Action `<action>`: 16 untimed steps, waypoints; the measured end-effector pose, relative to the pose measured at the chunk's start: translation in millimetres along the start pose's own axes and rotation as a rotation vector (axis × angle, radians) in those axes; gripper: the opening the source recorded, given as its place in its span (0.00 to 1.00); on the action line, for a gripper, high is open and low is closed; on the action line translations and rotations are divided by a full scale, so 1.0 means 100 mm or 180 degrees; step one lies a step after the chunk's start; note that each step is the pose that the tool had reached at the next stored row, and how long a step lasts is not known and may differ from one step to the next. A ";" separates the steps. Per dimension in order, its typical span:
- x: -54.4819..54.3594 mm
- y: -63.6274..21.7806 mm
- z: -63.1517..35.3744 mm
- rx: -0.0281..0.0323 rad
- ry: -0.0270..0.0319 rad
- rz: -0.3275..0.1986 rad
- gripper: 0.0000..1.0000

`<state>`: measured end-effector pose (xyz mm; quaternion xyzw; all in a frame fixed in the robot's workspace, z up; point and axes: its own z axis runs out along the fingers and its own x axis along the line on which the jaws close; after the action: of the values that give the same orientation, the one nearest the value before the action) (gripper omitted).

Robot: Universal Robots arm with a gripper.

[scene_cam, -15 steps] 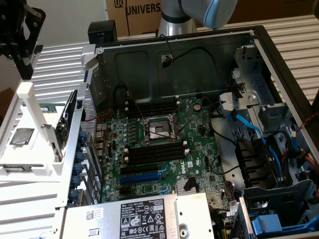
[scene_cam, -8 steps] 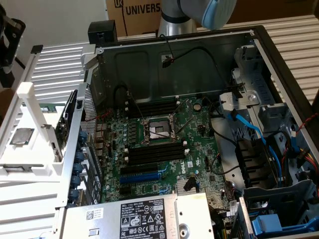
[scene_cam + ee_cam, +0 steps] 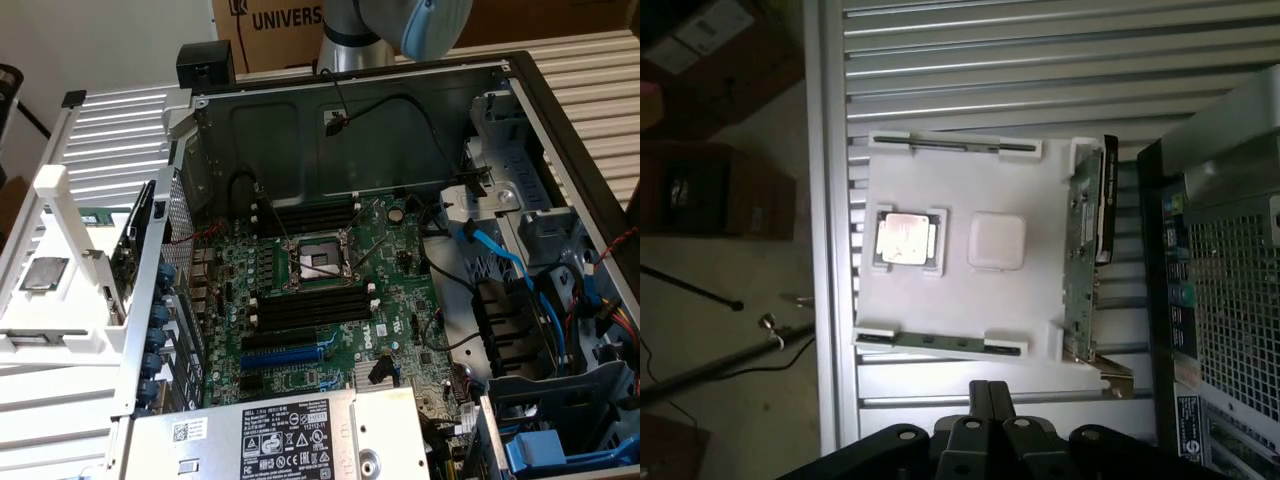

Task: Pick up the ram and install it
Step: 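Reach for the ram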

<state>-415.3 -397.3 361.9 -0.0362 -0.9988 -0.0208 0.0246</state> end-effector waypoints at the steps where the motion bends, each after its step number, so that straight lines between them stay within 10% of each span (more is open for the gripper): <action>1: 0.01 0.006 0.012 0.0008 -0.0001 0.0000 0.10; 6: 0.05 0.047 0.050 0.0087 -0.0041 0.0003 0.10; 16: 0.06 0.054 0.219 0.0088 -0.0063 0.0003 0.10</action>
<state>-422.0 -390.5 340.6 -0.0365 -0.9992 -0.0067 0.0152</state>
